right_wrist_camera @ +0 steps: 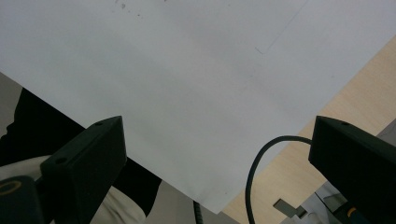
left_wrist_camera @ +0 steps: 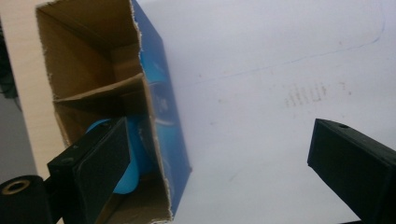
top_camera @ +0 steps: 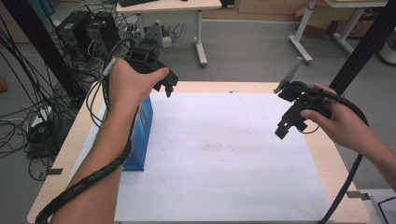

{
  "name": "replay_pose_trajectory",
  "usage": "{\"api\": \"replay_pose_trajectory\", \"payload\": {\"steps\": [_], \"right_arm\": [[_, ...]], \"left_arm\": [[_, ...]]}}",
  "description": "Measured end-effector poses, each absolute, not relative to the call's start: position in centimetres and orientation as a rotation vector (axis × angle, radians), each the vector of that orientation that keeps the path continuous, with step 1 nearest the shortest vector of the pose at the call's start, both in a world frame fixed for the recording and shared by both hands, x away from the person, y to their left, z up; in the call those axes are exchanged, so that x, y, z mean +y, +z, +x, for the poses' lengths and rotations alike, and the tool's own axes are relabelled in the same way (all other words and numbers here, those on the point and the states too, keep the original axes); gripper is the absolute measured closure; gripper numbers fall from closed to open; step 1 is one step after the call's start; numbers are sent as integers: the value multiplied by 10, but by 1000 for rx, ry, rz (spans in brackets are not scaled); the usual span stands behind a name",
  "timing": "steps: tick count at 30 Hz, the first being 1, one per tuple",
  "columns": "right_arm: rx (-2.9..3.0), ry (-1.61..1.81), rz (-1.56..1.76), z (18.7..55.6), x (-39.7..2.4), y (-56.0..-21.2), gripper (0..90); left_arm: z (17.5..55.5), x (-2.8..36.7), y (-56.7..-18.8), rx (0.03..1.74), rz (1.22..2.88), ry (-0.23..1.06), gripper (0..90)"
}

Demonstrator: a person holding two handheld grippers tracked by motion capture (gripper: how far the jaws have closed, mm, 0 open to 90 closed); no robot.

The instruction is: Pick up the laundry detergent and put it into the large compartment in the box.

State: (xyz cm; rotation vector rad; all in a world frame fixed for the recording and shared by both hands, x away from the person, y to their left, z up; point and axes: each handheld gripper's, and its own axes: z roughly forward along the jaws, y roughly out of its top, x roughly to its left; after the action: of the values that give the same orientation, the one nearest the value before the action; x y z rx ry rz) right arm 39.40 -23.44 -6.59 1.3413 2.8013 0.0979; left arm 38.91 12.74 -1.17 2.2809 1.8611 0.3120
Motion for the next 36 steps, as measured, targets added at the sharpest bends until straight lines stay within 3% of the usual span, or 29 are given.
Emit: {"api": "replay_pose_trajectory", "payload": {"steps": [36], "right_arm": [[2804,102,1331,395,-233,-66,40]], "left_arm": [[388,138,-18,1873,2257,298,61]]}}
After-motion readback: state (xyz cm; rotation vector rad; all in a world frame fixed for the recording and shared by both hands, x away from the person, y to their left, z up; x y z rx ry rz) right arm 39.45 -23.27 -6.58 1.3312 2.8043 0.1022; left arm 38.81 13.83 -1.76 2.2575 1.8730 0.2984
